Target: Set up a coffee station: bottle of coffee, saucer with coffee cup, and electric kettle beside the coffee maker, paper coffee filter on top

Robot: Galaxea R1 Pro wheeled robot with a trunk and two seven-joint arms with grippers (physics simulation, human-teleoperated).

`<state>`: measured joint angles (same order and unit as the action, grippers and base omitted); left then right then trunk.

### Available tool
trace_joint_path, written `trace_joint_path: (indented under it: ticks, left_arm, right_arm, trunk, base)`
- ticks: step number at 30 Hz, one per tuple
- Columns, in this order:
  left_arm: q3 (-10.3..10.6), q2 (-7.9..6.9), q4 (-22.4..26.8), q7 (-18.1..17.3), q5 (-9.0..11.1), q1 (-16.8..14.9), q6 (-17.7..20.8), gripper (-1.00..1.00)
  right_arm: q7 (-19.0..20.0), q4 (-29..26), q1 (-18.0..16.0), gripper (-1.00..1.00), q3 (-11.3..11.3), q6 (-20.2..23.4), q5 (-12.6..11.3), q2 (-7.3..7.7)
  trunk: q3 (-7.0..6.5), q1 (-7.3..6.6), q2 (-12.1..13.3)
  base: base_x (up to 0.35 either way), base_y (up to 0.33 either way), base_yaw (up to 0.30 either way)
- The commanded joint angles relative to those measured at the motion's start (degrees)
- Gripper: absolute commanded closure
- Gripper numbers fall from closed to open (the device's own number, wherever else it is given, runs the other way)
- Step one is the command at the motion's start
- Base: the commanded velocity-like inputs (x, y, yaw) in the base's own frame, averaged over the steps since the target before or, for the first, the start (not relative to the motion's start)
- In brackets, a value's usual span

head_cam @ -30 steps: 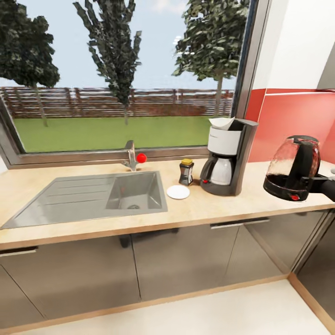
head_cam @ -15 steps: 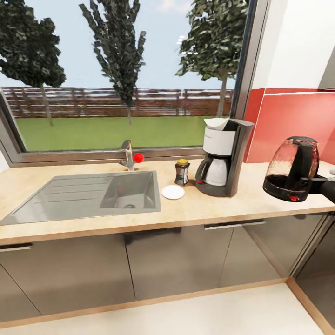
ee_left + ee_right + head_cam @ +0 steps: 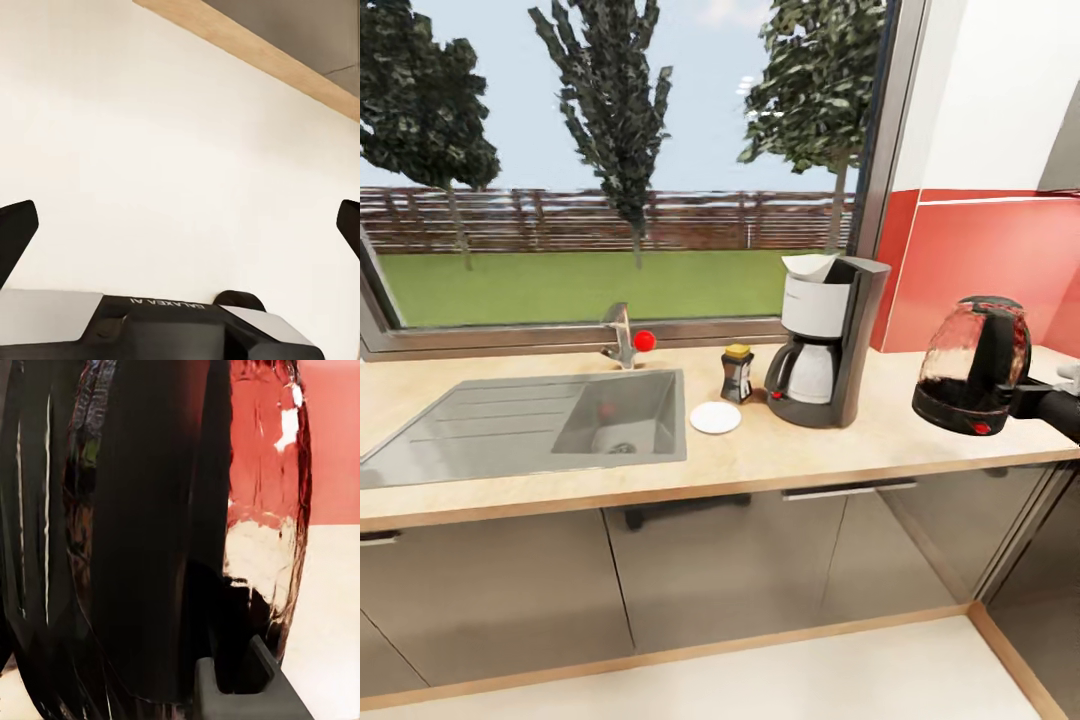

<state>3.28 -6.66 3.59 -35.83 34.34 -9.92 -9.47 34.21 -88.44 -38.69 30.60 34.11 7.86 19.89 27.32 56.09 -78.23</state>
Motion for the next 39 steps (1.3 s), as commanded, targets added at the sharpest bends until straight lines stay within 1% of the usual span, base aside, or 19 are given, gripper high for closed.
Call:
trace_joint_path:
  ticks: [1,3,6,8,9,13,14,16,18,19,22,24,25,27,28,30,35,39]
  left_arm:
    - [0.35,-0.02,-0.07,-0.12,0.2,-0.04,-0.37,-1.0]
    - [0.33,-0.02,-0.07,-0.12,0.2,-0.02,-0.37,-1.0]
    - [0.33,-0.02,-0.07,-0.12,0.2,-0.02,-0.37,-1.0]
    - [0.32,-0.02,-0.07,-0.12,0.2,-0.01,-0.37,-1.0]
    - [0.38,-0.02,-0.07,-0.12,0.2,-0.02,-0.37,-1.0]
    - [0.53,0.05,-0.01,-0.21,0.2,-0.03,-0.42,-1.0]
    - [0.7,0.12,0.02,-0.26,0.2,-0.04,-0.43,-1.0]
    - [0.82,0.14,0.05,-0.28,0.2,-0.03,-0.44,-1.0]
    - [0.89,0.15,0.08,-0.29,0.2,-0.03,-0.45,-1.0]
    - [0.91,0.15,0.09,-0.29,0.2,-0.03,-0.45,-1.0]
    - [0.9,0.16,0.07,-0.29,0.2,-0.02,-0.46,-1.0]
    - [0.88,0.16,0.07,-0.28,0.2,-0.02,-0.46,-1.0]
    - [0.88,0.16,0.08,-0.27,0.2,-0.02,-0.46,-1.0]
    - [0.92,0.16,0.08,-0.27,0.2,-0.01,-0.46,-1.0]
    - [0.89,0.16,0.08,-0.27,0.2,-0.03,-0.44,-1.0]
    - [0.87,0.16,0.04,-0.26,0.2,-0.03,-0.45,-1.0]
    - [0.88,0.16,0.04,-0.27,0.2,-0.02,-0.46,-1.0]
    - [0.9,0.16,0.04,-0.22,0.2,-0.03,-0.46,-1.0]
  right_arm:
    - [0.89,-0.07,-0.08,1.0,0.09,0.07,0.42,-0.03]
    - [2.15,-0.07,-0.08,1.0,0.13,0.03,0.43,-0.07]
    - [5.08,-0.08,-0.07,1.0,0.15,0.0,0.41,-0.08]
    - [8.59,-0.07,-0.07,1.0,0.18,-0.01,0.44,-0.12]
    - [9.49,-0.07,-0.07,1.0,0.33,0.06,0.41,-0.1]
    - [9.93,-0.07,-0.07,1.0,0.46,0.28,0.32,-0.17]
    - [11.55,-0.09,-0.07,1.0,0.76,0.37,0.3,-0.22]
    - [13.18,-0.08,-0.05,1.0,1.75,0.4,0.31,-0.29]
    - [15.48,-0.07,-0.01,1.0,4.03,0.37,0.3,-0.43]
    - [16.57,-0.07,0.01,1.0,4.82,0.31,0.3,-0.47]
    - [18.87,-0.07,0.09,1.0,5.99,0.19,0.3,-0.63]
    - [19.46,-0.07,0.1,1.0,6.06,0.18,0.31,-0.73]
    - [19.7,-0.07,0.1,1.0,6.09,0.17,0.31,-1.03]
    - [19.94,-0.07,0.1,1.0,6.12,0.17,0.31,-1.85]
    - [20.02,-0.07,0.1,1.0,6.13,0.13,0.31,-2.61]
    - [20.07,-0.07,0.1,1.0,6.13,0.1,0.32,-3.17]
    - [20.14,-0.07,0.1,1.0,6.14,0.08,0.32,-3.54]
    - [20.82,-0.07,0.1,1.0,6.14,0.08,0.32,-3.56]
  trunk:
    - [0.06,0.0,-0.04]
    - [0.06,0.0,-0.04]
    - [0.06,0.0,-0.04]
    - [0.06,0.0,-0.04]
    - [0.06,0.0,-0.04]
    - [0.06,0.0,-0.04]
    - [0.06,0.0,-0.04]
    - [0.06,0.0,-0.04]
    - [0.06,0.0,-0.04]
    - [0.06,0.0,-0.04]
    - [0.06,0.0,-0.04]
    - [0.06,0.0,-0.04]
    - [0.06,0.0,-0.04]
    - [0.06,0.0,-0.04]
    - [0.06,0.0,-0.04]
    - [0.06,0.0,-0.04]
    - [0.06,0.0,-0.04]
    - [0.06,0.0,-0.04]
  base:
    - [0.056,-0.091,0.0]
    - [0.032,-0.052,0.0]
    - [0.013,-0.021,0.0]
    - [0.004,-0.006,0.0]
    - [0.0,0.0,0.0]
    - [0.0,0.0,0.0]
    - [0.0,0.0,0.0]
    - [0.0,0.0,0.0]
    - [0.0,0.0,0.0]
    - [0.0,0.0,0.0]
    - [0.0,0.0,0.0]
    - [0.036,0.0,0.0]
    - [0.099,0.0,0.0]
    - [0.073,0.0,0.0]
    - [0.029,0.0,0.0]
    - [0.018,-0.055,0.0]
    - [0.041,-0.152,0.0]
    - [0.015,-0.107,0.0]
